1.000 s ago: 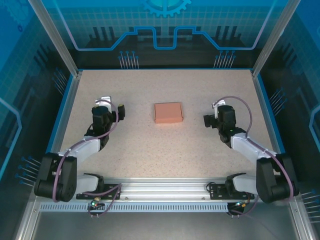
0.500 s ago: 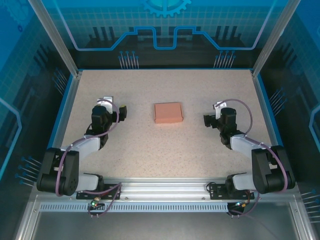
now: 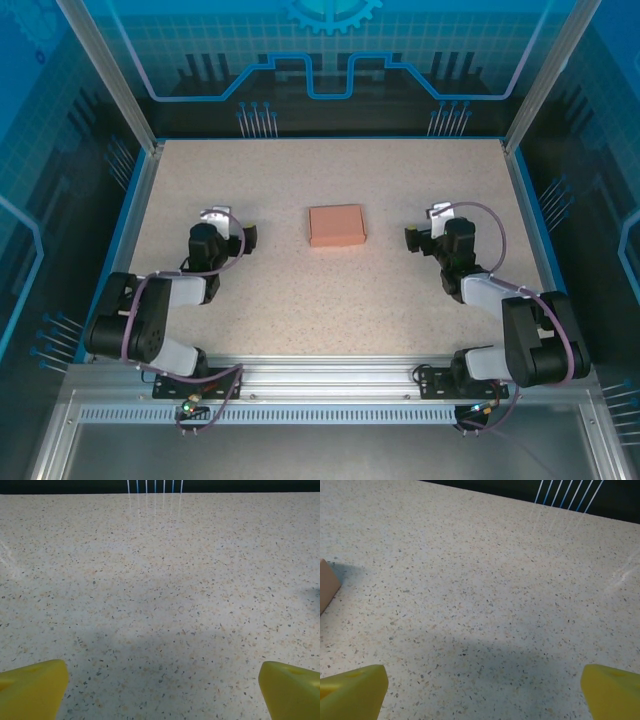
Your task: Fold the paper box
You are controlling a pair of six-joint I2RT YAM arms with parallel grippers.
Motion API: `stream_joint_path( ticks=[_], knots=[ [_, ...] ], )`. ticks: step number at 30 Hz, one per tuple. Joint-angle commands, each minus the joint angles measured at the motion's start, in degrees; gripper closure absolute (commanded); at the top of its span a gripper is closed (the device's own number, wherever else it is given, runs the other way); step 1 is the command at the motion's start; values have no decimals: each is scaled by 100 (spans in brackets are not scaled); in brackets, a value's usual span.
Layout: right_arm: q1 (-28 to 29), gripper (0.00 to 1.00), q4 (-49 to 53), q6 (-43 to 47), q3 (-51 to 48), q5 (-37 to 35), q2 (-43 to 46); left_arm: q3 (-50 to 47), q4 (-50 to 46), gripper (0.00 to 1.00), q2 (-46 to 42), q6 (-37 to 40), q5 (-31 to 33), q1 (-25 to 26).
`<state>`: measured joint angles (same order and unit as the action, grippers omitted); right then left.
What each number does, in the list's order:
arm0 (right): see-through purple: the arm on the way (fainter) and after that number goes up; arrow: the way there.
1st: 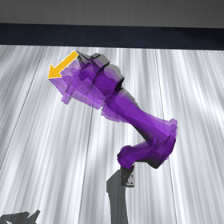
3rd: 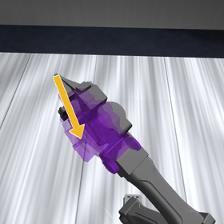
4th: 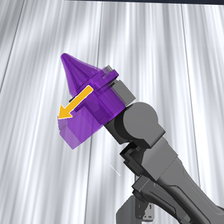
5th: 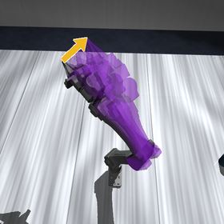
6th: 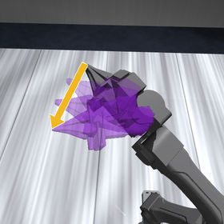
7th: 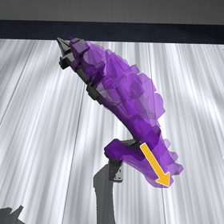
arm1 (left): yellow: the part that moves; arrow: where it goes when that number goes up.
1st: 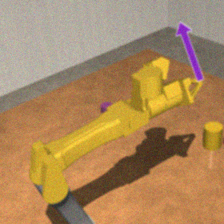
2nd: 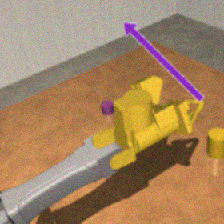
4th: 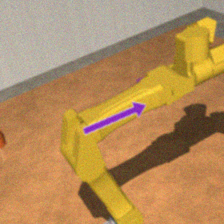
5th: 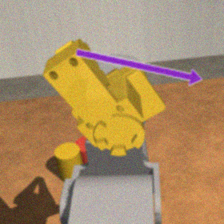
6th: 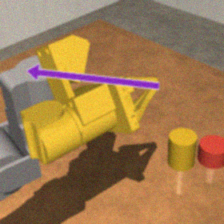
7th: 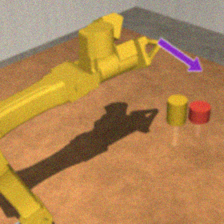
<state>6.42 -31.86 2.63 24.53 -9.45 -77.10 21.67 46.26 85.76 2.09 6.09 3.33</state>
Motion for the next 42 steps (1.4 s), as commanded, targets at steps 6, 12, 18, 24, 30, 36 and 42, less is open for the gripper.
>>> stream_joint_path(
  ticks=[6,12,18,24,30,36,42],
  knots=[
    [-113,0,-1693,-81,-457,389,-551,-89,829,1,296,7,-199,-144],
    [-86,0,-1424,-33,-157,399,-872,-67,779,1,288,-29,-146,-166],
    [-333,0,-1118,-211,25,721,-913,-58,753,1,287,-53,-64,-162],
    [-332,0,-1121,-210,23,708,-912,-52,759,1,294,-52,-52,-159],
    [-327,0,-1121,-204,21,708,-914,-49,745,1,297,-55,-46,-158],
    [-325,0,-1121,-206,22,701,-912,-45,742,1,293,-65,-41,-160],
    [-322,0,-1121,-210,15,694,-912,-40,736,1,299,-58,-46,-158]
  ],
)
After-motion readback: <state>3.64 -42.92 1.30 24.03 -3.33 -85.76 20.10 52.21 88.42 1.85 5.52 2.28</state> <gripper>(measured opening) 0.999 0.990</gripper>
